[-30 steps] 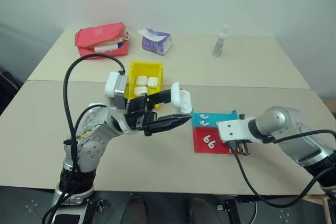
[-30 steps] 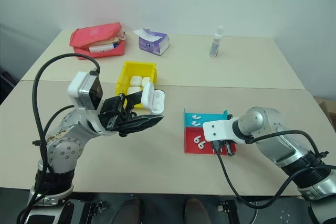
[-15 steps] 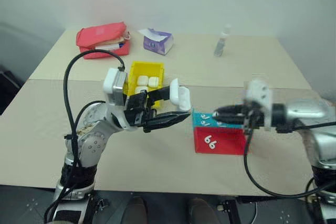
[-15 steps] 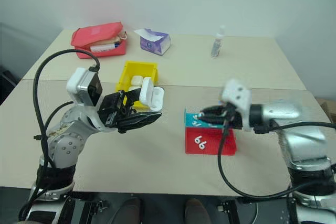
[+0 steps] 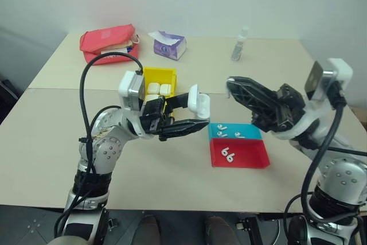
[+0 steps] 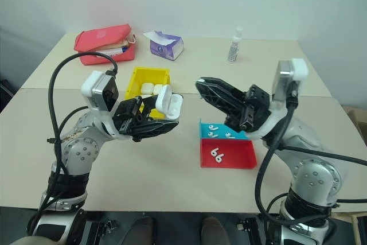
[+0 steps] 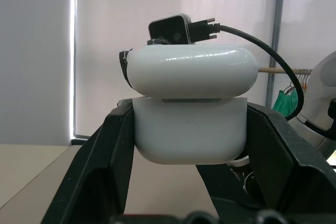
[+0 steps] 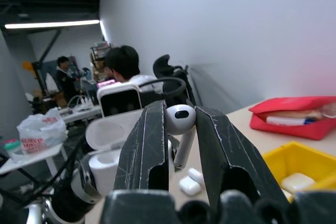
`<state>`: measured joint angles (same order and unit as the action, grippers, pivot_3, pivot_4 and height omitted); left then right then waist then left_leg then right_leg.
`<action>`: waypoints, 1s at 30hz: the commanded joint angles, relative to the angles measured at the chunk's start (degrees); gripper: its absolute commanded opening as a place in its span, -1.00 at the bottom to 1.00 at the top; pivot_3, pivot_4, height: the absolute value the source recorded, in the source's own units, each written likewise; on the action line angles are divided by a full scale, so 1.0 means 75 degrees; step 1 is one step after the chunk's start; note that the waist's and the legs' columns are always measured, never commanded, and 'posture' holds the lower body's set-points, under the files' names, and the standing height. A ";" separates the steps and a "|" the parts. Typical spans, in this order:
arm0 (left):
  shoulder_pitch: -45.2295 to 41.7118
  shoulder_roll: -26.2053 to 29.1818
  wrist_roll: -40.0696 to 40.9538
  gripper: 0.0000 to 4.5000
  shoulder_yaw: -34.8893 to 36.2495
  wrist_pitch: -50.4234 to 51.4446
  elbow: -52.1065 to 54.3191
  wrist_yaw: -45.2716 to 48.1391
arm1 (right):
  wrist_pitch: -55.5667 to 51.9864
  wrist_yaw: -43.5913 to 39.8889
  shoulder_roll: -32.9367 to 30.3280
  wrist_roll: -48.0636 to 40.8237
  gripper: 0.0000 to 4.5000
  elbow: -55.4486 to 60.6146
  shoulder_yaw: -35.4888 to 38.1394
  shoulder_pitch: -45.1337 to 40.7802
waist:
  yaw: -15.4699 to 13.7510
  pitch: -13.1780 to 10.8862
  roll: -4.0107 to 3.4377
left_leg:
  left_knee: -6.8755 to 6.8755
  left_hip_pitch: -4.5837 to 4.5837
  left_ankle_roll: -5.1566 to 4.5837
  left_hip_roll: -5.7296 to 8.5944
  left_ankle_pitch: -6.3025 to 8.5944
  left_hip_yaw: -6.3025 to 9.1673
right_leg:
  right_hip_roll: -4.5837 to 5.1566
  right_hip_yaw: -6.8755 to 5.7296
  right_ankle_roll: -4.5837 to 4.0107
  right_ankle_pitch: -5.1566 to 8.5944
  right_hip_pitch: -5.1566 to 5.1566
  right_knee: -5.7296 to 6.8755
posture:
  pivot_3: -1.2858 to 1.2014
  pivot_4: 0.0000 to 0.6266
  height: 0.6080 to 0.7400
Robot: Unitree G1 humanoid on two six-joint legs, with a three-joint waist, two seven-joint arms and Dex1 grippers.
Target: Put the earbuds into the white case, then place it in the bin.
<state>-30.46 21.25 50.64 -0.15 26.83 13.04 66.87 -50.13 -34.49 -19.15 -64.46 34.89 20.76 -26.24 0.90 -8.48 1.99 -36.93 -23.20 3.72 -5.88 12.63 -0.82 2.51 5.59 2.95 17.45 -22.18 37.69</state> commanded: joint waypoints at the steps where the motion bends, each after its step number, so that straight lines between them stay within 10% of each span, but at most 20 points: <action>1: -0.0105 -0.0070 -0.0066 0.25 -0.0017 -0.0197 0.0031 0.0181 | 0.0470 0.0355 0.0067 -0.0141 -0.73 0.0158 -0.0363 -0.0259 | -0.0004 0.0000 0.0000 | 0.0000 0.0000 0.0000 0.0000 0.0000 0.0000 | 0.0000 -0.0001 0.0000 0.0000 0.0000 0.0000 | 0.03 -0.52 1.00; 30: -0.0242 -0.0161 -0.0146 0.25 0.0125 -0.0084 0.0001 0.0175 | 0.1784 0.0010 -0.0822 0.1152 -0.73 0.0296 -0.2043 0.0406 | -0.0013 0.0000 0.0000 | 0.0003 -0.0008 0.0000 0.0000 0.0000 0.0004 | 0.0000 -0.0004 0.0000 0.0000 -0.0004 -0.0007 | 0.03 -0.52 1.00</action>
<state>-31.11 20.38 48.40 -0.62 27.28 10.56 68.77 -37.07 -33.60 -24.32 -56.27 35.58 5.98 -24.07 0.81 -8.48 1.98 -36.91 -23.26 3.72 -5.88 12.63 -0.79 2.51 5.56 2.95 17.45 -22.21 37.64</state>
